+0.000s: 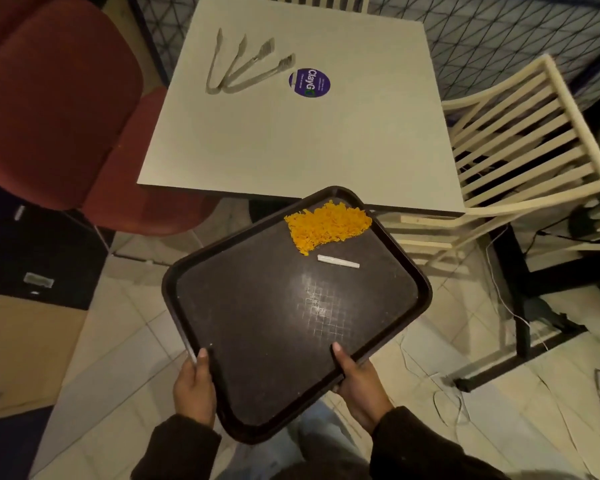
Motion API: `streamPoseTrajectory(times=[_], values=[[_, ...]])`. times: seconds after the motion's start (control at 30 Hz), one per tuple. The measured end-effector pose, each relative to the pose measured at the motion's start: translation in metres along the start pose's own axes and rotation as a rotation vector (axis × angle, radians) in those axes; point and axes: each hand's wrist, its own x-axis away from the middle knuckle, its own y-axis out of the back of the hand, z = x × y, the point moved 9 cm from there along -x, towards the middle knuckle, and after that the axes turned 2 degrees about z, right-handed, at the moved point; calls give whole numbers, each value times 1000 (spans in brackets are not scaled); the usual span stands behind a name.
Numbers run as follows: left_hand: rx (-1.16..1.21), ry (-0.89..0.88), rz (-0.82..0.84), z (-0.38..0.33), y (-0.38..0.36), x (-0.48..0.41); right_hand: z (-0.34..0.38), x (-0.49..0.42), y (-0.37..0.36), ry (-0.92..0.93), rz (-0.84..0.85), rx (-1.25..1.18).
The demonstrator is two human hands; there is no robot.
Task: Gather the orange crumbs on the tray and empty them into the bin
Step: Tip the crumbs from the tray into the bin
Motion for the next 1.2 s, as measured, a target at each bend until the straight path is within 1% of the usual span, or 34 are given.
streamPoseTrajectory(times=[0.13, 0.23, 0.33, 0.43, 0.57, 0.67, 0.8, 0.9, 0.97, 1.07, 1.2], values=[[-1, 128, 63, 49, 6, -5, -40, 3, 18, -57, -96, -66], [-9, 213, 117, 73, 6, -22, -70, 7, 46, -98, -190, -113], [-51, 252, 141, 91, -1, -53, -103, 8, 81, -159, -273, -69], [-205, 268, 173, 115, -19, -89, -123, 0, 110, -205, -317, -6], [-496, 179, 183, 136, -49, -112, -140, -20, 137, -227, -366, 35], [-605, 160, 204, 157, -76, -125, -148, -46, 160, -200, -467, 33], [-576, 199, 219, 180, -111, -155, -149, -85, 188, -184, -557, 52], [-481, 287, 308, 217, -140, -188, -144, -116, 207, -190, -586, 36], [-369, 328, 331, 224, -160, -194, -137, -136, 220, -189, -604, 51], [-244, 413, 321, 223, -186, -184, -121, -160, 235, -171, -612, 92], [-189, 460, 278, 229, -200, -183, -101, -182, 250, -152, -618, 145]])
